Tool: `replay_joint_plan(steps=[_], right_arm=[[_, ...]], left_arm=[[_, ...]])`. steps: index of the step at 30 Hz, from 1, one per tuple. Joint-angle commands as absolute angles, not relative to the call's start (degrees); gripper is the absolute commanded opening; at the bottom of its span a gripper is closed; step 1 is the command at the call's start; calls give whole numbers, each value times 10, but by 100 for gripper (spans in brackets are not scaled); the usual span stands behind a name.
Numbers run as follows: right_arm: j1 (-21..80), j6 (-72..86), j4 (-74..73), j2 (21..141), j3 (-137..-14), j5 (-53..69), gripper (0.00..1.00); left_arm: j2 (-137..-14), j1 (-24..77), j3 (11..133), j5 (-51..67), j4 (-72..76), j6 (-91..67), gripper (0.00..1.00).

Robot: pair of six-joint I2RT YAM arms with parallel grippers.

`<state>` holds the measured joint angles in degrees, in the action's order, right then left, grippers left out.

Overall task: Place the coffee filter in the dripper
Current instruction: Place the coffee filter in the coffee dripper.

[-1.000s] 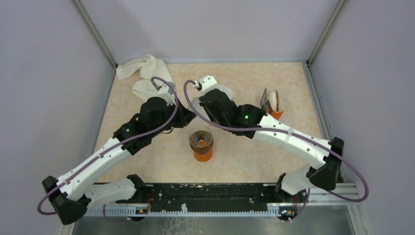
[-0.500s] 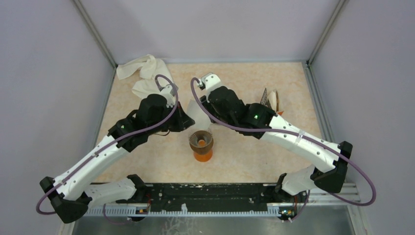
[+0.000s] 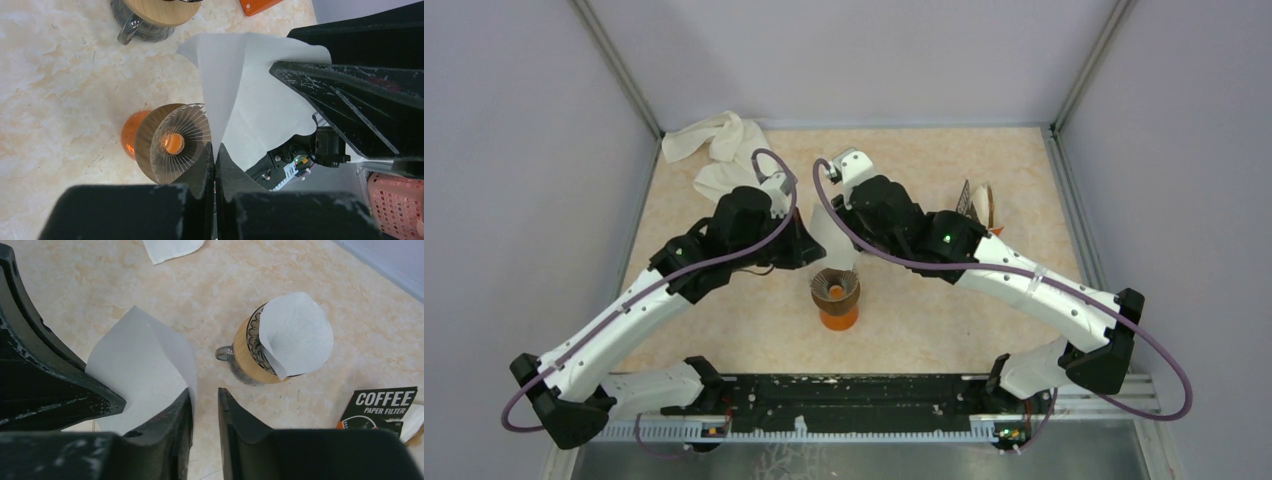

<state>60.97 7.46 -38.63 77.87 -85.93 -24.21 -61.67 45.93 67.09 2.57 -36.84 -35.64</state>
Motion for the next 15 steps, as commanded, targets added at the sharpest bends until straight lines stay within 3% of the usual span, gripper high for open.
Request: replay_joint_plan(steps=[1, 7, 15], right_arm=[[606, 69, -366, 774, -888, -254, 21], [606, 75, -387, 768, -896, -251, 2], [606, 85, -408, 766, -901, -228, 0]], left_arm=[[-609, 462, 700, 34, -396, -337, 0], [-592, 462, 700, 33, -434, -330, 0], [-560, 461, 683, 28, -441, -337, 0]])
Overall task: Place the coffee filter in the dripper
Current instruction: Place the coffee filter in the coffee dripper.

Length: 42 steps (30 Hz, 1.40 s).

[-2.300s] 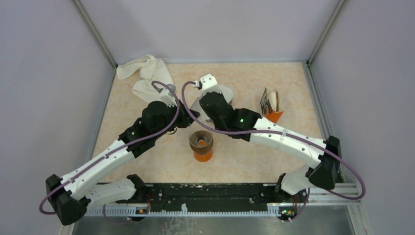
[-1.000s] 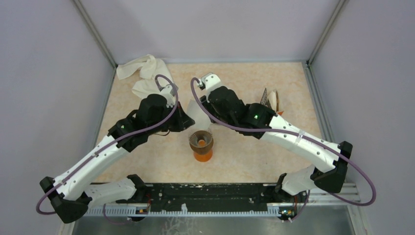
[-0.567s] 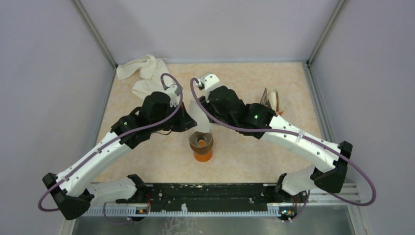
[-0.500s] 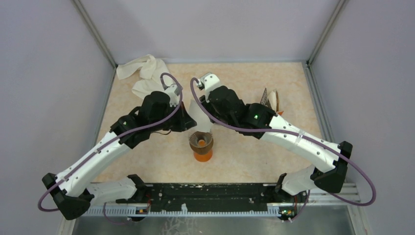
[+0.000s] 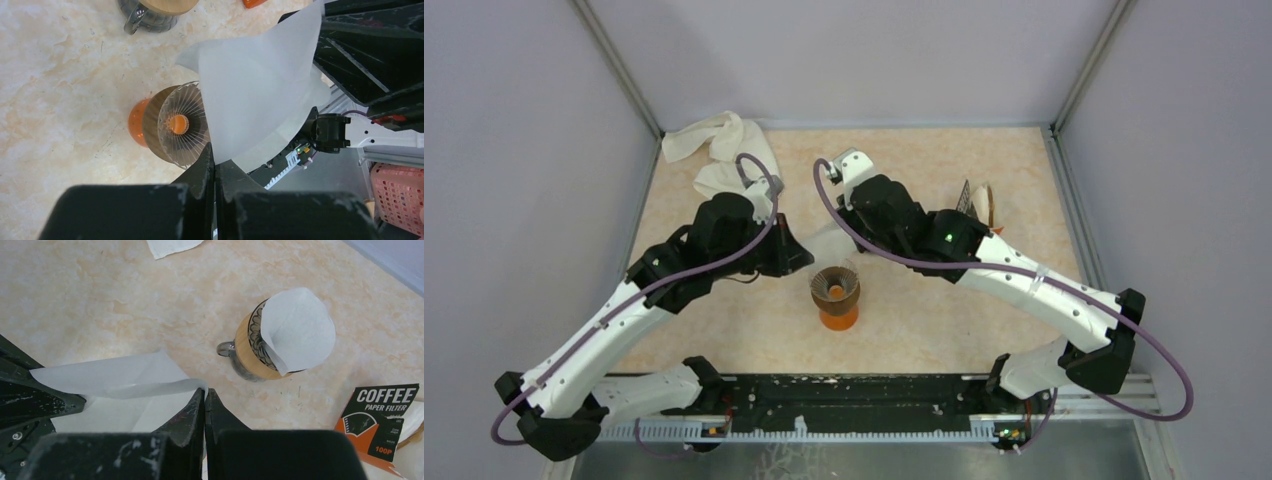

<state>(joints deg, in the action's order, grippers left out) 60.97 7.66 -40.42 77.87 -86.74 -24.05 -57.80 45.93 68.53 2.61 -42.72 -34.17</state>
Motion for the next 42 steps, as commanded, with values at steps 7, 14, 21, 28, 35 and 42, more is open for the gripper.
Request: replay_joint_plan(steps=[7, 14, 21, 28, 35, 42], right_arm=[[606, 94, -446, 770, -924, -167, 0], [606, 105, -482, 770, -931, -124, 0], [606, 105, -490, 778, -930, -90, 0], [606, 105, -493, 796, -918, -84, 0], [604, 105, -485, 806, -902, -85, 0], [599, 101, -485, 811, -893, -93, 0]], left_arm=[[-567, 461, 686, 88, -439, -337, 3], [-561, 461, 681, 100, -438, -346, 23], [-558, 461, 673, 90, -438, -345, 42], [-564, 461, 669, 69, -438, -341, 50], [-550, 461, 659, 34, -419, -338, 53], [-552, 461, 653, 15, -421, -332, 53]])
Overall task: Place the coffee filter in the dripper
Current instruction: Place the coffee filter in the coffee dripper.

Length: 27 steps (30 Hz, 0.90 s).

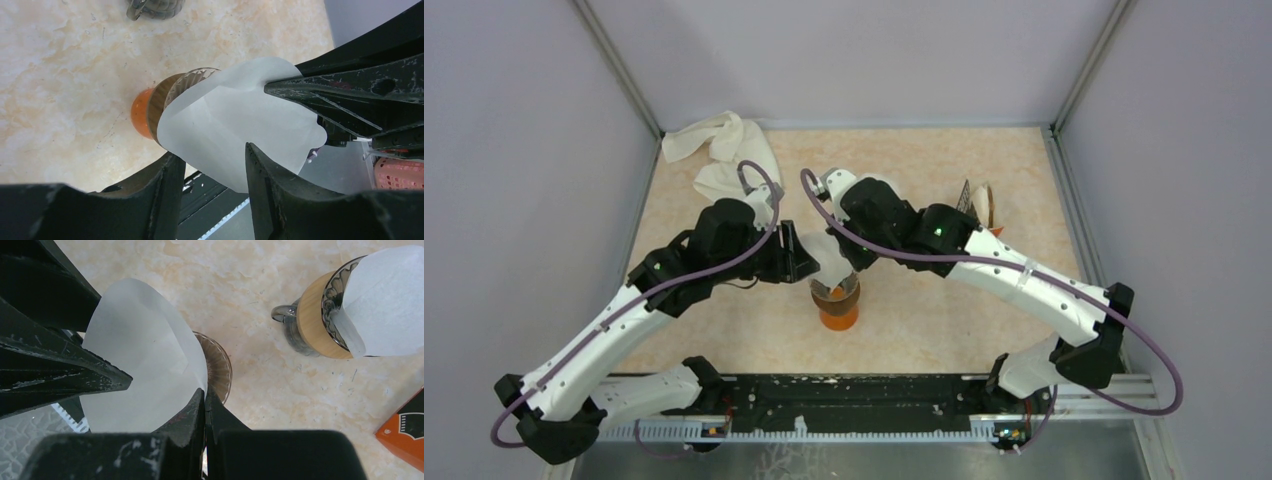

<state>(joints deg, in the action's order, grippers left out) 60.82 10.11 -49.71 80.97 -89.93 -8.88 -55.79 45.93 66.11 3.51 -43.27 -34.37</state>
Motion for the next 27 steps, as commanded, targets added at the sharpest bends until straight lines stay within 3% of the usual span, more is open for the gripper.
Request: replay_joint_plan(steps=[1, 9, 15, 27], right_arm=[[597, 101, -486, 811, -891, -93, 0], [591, 103, -476, 808, -863, -93, 0], [589, 109, -453, 806, -842, -91, 1], [589, 129, -407, 779, -801, -98, 19]], left_arm=[[-554, 461, 652, 15, -420, -333, 53], [-581, 461, 644, 53, -420, -324, 47], [-602, 461, 646, 70, -434, -317, 47], [-612, 461, 664, 59, -481, -311, 58]])
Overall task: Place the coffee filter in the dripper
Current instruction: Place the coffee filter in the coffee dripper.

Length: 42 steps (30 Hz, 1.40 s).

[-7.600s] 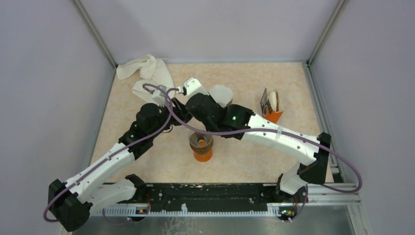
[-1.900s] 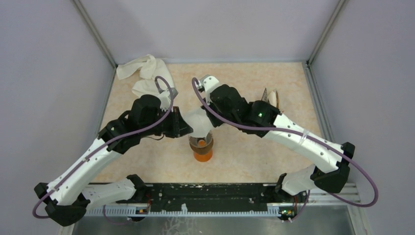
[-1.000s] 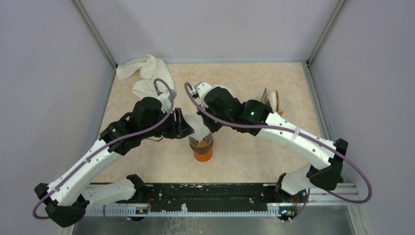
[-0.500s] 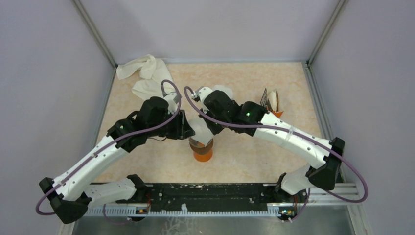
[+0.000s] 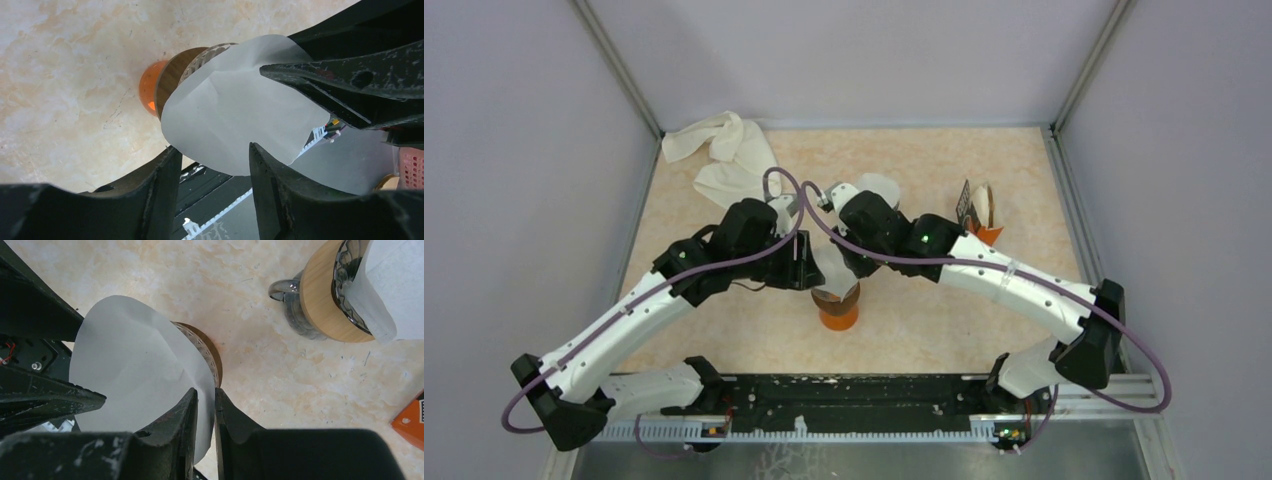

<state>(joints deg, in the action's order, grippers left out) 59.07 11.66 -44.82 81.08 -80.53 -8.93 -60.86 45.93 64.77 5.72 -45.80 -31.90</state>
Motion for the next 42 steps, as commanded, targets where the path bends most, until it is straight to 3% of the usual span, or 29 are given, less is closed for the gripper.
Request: replay_joint_plan(steps=[1, 6, 15, 27, 38, 42], right_arm=[[589, 131, -405, 775, -798, -102, 20], [589, 135, -381, 748, -781, -98, 19], [589, 152, -352, 725, -746, -90, 5], [589, 157, -333, 717, -712, -87, 3], [589, 141, -347, 717, -730, -102, 32], [589, 138, -362, 732, -740, -111, 35]], left_arm=[[-612, 461, 665, 56, -486, -312, 59], [-609, 461, 660, 52, -493, -323, 64], [-615, 462, 653, 67, -484, -334, 68], [-626, 464, 643, 86, -481, -330, 68], [-634, 469, 634, 90, -481, -322, 68], [-633, 469, 631, 86, -481, -319, 68]])
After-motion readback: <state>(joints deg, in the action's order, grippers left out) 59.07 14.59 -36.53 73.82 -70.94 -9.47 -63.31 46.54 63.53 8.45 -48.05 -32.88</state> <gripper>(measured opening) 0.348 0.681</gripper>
